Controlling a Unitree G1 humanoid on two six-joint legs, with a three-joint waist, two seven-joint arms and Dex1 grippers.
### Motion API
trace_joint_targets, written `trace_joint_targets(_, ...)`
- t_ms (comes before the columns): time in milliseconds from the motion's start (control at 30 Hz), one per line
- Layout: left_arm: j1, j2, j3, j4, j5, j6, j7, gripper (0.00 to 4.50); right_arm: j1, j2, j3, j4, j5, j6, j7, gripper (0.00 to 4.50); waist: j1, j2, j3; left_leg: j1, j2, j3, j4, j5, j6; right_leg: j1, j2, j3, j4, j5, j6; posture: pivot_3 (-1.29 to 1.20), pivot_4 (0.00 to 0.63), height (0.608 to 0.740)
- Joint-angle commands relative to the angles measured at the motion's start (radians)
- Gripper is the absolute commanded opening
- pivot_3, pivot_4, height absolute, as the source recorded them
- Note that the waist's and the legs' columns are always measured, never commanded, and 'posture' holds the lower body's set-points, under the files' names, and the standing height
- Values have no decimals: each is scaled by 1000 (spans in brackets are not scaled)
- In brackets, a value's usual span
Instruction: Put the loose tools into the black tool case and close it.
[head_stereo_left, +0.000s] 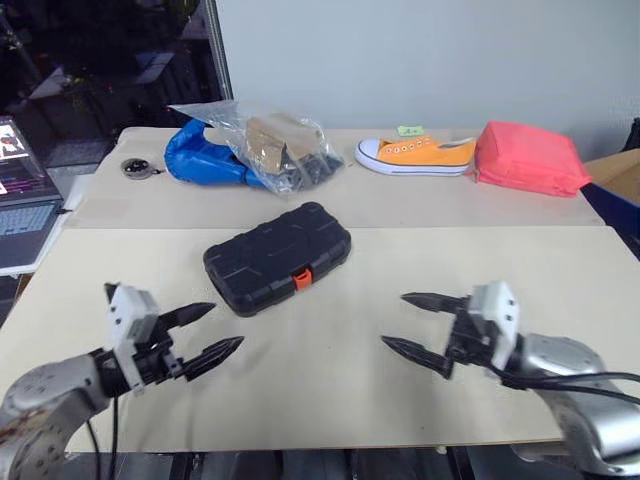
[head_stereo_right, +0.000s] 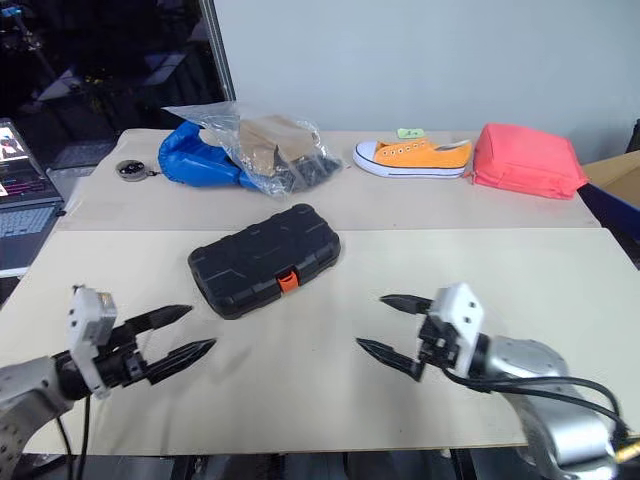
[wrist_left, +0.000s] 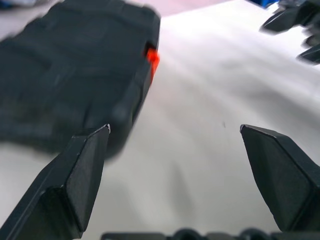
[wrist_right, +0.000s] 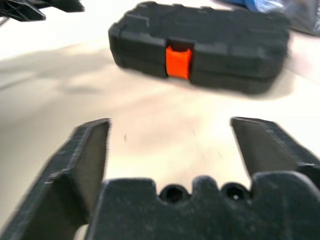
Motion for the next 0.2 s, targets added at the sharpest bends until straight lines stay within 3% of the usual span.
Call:
trace_joint_targets(33, 81, -6, 93, -60, -33, -25, -13, 4500, 51, -47, -144, -23, 43, -46, 50, 4437, 1, -1, 1, 2, 0, 2, 0, 1, 1, 2, -1, 0, 0, 0, 1, 0, 150, 740)
trace_joint_targets(200, 94, -8, 84, -51, -41, -30, -1, 4500, 86, -67, -168, 13, 21, -94, 87, 4437, 10, -2, 3, 13, 1, 3, 0, 0, 0, 12, -4, 1, -3, -4, -5, 0, 150, 740)
